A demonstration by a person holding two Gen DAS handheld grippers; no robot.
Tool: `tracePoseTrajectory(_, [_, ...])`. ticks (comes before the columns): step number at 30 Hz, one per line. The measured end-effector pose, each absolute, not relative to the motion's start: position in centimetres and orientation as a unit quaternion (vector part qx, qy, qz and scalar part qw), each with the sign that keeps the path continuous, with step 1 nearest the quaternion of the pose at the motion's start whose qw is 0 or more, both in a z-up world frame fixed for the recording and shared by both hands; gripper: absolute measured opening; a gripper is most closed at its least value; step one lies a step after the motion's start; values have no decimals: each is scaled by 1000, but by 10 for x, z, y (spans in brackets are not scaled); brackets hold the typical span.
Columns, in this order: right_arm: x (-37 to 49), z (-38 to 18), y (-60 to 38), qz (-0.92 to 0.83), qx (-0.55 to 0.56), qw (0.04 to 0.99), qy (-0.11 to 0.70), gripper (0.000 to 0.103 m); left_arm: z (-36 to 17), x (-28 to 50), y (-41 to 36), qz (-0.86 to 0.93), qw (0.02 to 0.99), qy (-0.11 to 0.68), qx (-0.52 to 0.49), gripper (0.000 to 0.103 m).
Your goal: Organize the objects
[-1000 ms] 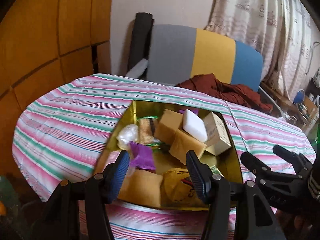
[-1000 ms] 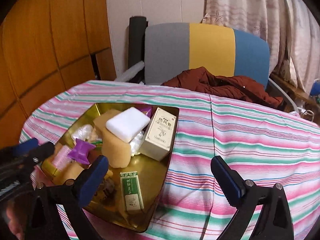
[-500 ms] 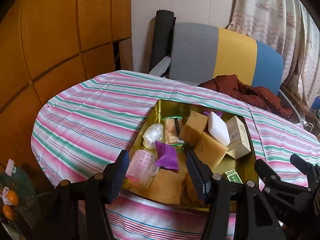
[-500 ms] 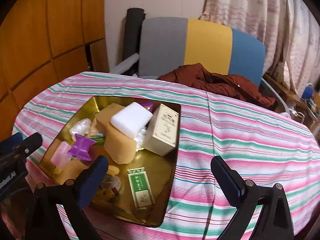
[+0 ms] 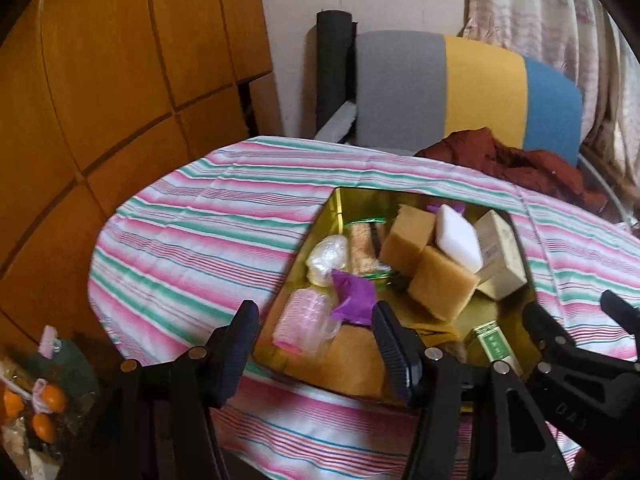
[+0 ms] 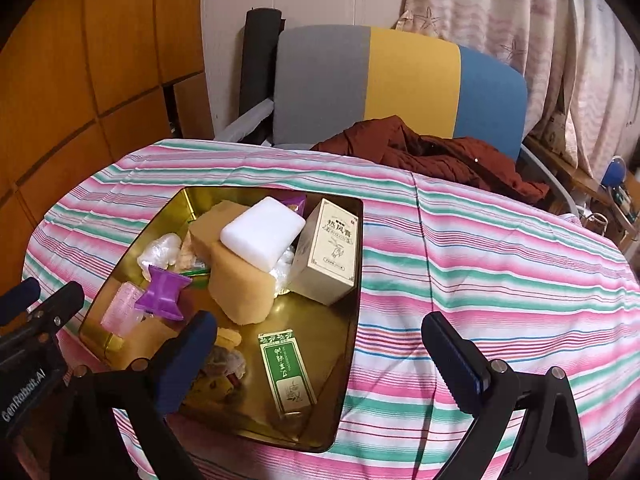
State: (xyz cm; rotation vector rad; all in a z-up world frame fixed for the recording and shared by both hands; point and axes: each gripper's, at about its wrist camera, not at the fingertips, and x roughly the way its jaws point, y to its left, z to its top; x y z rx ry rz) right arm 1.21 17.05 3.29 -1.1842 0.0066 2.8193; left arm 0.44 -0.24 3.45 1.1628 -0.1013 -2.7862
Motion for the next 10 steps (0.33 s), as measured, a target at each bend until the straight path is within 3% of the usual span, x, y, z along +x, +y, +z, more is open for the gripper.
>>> tracePoseTrajectory(10, [12, 33, 171, 922, -386, 40, 2, 103, 34, 7, 3, -922, 35, -25, 385, 59])
